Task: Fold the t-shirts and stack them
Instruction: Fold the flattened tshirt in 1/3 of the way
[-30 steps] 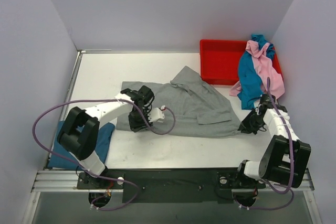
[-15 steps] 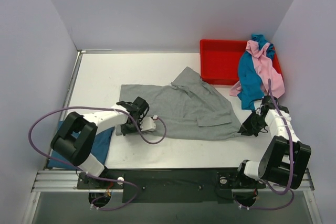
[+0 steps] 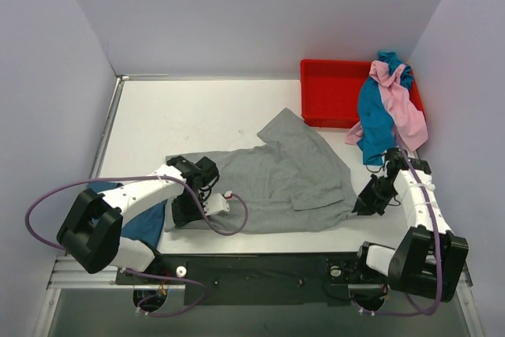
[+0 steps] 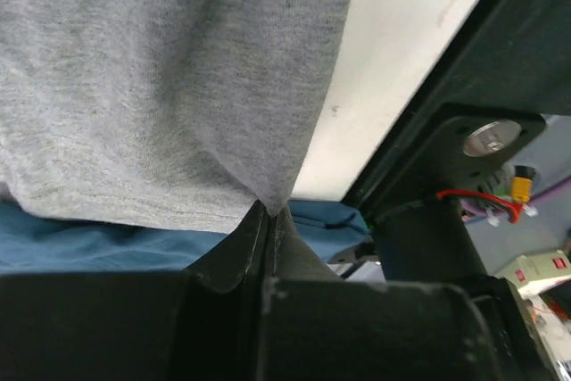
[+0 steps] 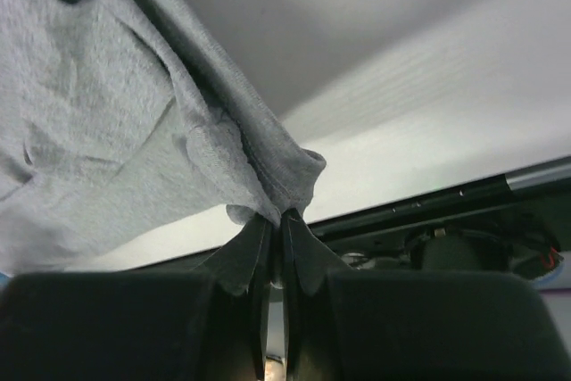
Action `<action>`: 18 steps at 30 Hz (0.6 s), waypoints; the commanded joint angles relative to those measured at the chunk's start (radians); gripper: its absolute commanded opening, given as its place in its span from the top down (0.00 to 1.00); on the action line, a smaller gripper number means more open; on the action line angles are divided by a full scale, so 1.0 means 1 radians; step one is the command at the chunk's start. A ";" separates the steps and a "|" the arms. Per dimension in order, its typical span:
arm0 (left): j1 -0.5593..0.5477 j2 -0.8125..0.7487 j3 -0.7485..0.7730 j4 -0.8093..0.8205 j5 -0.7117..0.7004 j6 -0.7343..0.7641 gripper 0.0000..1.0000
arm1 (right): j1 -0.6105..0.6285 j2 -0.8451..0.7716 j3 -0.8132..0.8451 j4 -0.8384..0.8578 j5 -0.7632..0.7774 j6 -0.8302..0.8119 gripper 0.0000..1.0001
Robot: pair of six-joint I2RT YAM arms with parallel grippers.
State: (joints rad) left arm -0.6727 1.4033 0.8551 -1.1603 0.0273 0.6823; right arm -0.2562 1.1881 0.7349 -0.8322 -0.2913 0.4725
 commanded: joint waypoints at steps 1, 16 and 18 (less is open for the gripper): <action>-0.019 -0.015 0.033 -0.113 0.094 -0.017 1.00 | 0.035 -0.076 0.026 -0.185 0.052 0.032 1.00; 0.189 0.037 0.241 0.096 -0.080 -0.036 0.32 | 0.348 0.095 0.628 -0.021 0.238 -0.182 0.34; 0.240 0.086 0.351 0.096 -0.060 -0.070 0.32 | 0.424 0.225 0.770 -0.018 0.213 -0.271 0.35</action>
State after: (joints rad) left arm -0.5144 1.4357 1.0039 -1.1713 -0.0147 0.6609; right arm 0.0364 1.2209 1.2922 -0.9188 -0.0914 0.3927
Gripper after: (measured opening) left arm 0.681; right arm 0.658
